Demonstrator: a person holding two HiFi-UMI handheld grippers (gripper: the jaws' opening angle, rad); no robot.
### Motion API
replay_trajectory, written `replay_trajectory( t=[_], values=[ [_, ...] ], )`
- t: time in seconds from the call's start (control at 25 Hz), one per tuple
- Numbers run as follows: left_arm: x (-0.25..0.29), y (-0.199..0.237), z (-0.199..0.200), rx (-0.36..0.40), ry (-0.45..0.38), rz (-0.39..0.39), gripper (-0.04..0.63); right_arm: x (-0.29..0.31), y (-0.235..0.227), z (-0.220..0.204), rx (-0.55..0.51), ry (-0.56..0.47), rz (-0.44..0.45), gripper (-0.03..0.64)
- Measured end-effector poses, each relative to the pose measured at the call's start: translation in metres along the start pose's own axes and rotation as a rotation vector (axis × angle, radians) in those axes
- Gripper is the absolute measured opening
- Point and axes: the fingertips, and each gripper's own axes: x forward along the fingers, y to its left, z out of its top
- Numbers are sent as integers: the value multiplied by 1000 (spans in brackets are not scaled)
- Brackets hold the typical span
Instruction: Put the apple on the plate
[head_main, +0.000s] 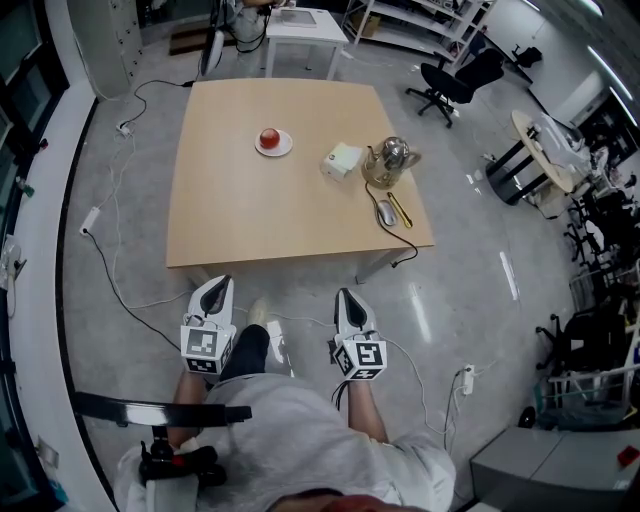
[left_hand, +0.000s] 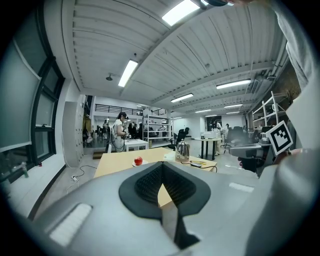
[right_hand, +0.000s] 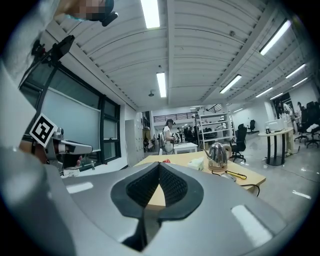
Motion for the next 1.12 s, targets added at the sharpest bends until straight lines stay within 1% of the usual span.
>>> replay_trajectory(
  t=[0.4,1.12],
  values=[
    [-2,-2,2,5,-7,-8,20,-1,4,0,3,-7,4,6],
    [-7,3,-1,2,-6,3,20,0,10,-2,-4,-2,12,6]
  ],
)
